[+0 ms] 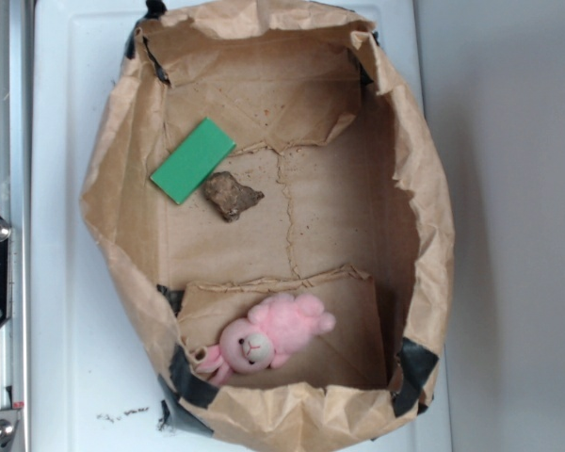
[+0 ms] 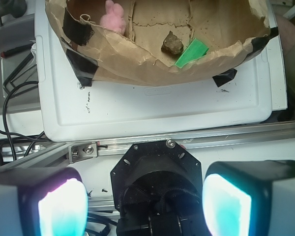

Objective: Grab the rock.

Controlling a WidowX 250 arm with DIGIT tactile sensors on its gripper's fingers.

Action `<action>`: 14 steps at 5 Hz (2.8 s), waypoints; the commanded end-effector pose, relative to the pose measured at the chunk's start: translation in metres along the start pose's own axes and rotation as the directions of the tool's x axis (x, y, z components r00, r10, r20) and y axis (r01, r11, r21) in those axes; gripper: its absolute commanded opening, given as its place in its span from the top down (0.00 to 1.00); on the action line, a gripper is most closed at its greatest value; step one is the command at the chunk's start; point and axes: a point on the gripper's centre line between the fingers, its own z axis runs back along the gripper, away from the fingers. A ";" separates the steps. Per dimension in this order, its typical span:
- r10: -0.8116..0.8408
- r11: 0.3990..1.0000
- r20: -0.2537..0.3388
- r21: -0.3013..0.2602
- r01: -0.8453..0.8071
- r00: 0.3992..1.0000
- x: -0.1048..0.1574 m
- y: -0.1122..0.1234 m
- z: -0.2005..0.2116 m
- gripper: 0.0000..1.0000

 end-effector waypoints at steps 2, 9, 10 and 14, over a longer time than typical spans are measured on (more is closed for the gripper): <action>0.013 1.000 0.106 0.010 -0.014 0.994 0.049 0.004 -0.009 0.00; -0.715 0.688 0.010 0.186 0.701 0.699 0.151 0.047 -0.142 0.00; -0.735 0.650 -0.034 0.247 0.719 0.677 0.145 0.043 -0.161 0.00; -0.736 0.650 -0.056 0.218 0.728 0.675 0.106 0.019 -0.175 0.00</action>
